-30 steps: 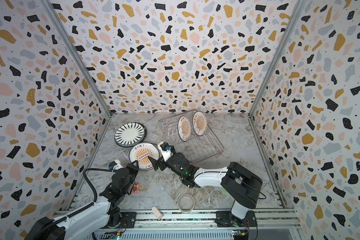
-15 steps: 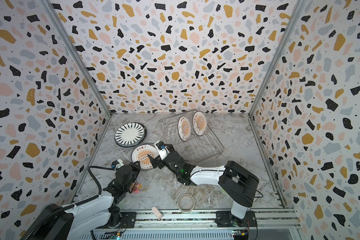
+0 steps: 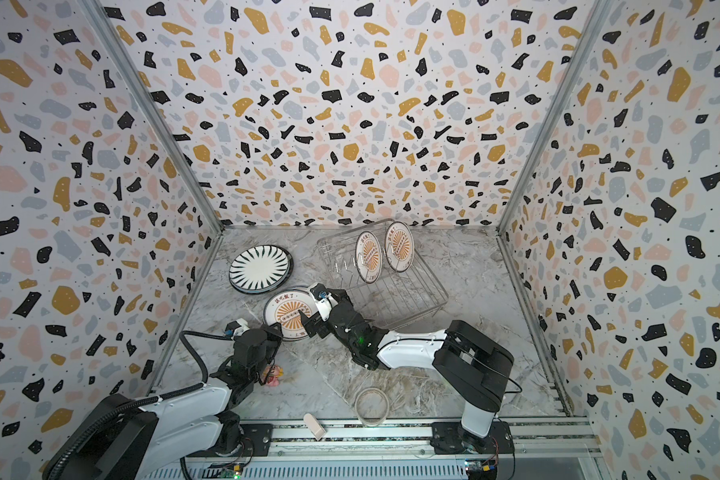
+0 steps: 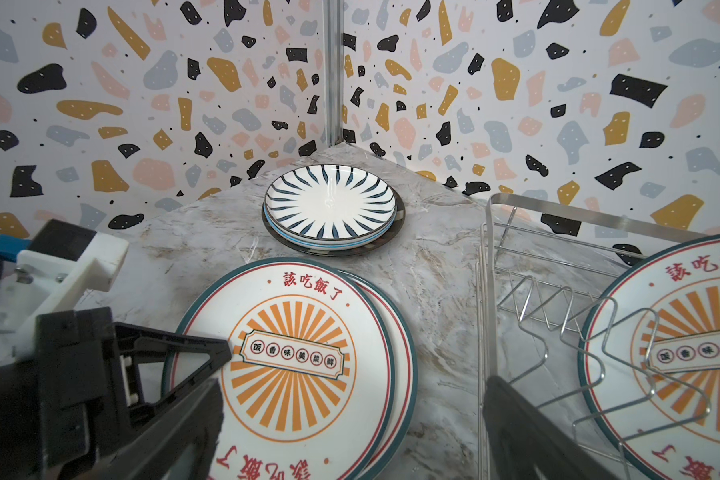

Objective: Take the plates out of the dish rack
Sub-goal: 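Lower the sunburst plate flat onto the red-text stack with the left gripper, then open the left gripper to release the sunburst plate on the stack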

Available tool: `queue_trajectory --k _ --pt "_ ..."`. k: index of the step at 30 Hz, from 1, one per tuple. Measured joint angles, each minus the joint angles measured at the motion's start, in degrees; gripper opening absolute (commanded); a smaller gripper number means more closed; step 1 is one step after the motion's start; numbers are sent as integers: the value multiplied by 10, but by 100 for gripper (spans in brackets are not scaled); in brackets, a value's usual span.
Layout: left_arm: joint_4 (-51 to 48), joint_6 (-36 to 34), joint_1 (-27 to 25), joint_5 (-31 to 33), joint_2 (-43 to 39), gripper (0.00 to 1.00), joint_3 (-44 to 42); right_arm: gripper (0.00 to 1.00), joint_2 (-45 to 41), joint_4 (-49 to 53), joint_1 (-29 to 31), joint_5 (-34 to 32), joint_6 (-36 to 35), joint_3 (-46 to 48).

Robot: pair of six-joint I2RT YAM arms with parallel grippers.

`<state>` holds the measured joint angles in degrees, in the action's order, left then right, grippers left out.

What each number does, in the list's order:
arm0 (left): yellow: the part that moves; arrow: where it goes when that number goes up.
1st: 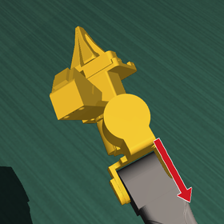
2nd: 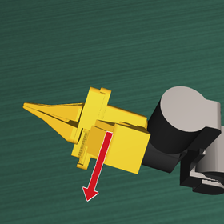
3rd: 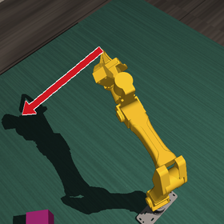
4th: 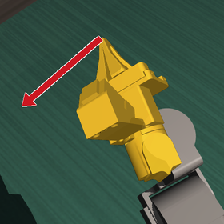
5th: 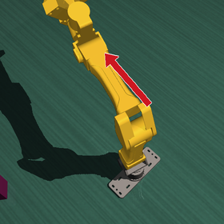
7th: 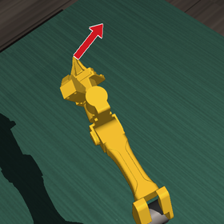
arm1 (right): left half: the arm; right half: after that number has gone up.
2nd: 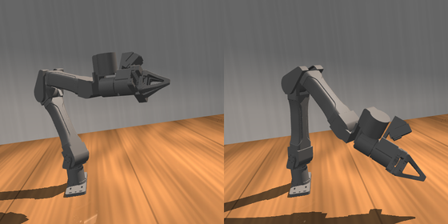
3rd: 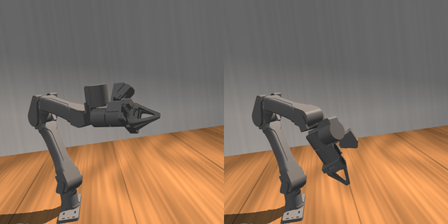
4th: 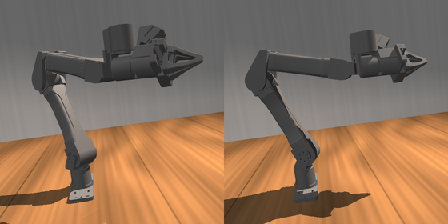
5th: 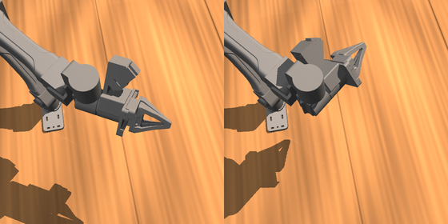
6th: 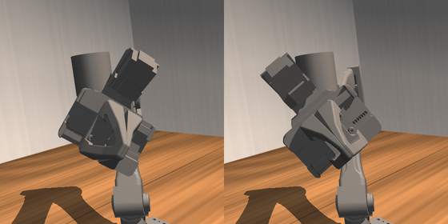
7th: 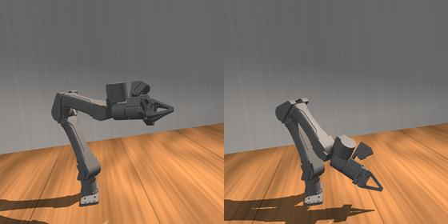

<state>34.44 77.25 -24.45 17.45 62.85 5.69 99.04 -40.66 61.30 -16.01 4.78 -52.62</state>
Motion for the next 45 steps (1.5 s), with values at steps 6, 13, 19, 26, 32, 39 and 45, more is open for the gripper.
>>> queue_trajectory --k 6,13,19,26,32,39,45 --pt "4 1 0 0 8 18 0 98 0 0 0 -3 0 1" --pt "2 -3 0 3 16 24 3 98 0 0 1 -11 0 1" --pt "3 -22 0 15 24 42 11 98 0 0 1 -26 0 1" --pt "6 -40 0 31 40 57 19 98 0 0 1 -28 0 1" --pt "9 -56 0 62 50 60 28 98 0 0 1 -31 0 5" --pt "8 -64 0 104 56 55 32 98 0 0 1 -40 0 5" --pt "-6 -72 0 138 58 41 33 98 0 0 1 -42 0 5"
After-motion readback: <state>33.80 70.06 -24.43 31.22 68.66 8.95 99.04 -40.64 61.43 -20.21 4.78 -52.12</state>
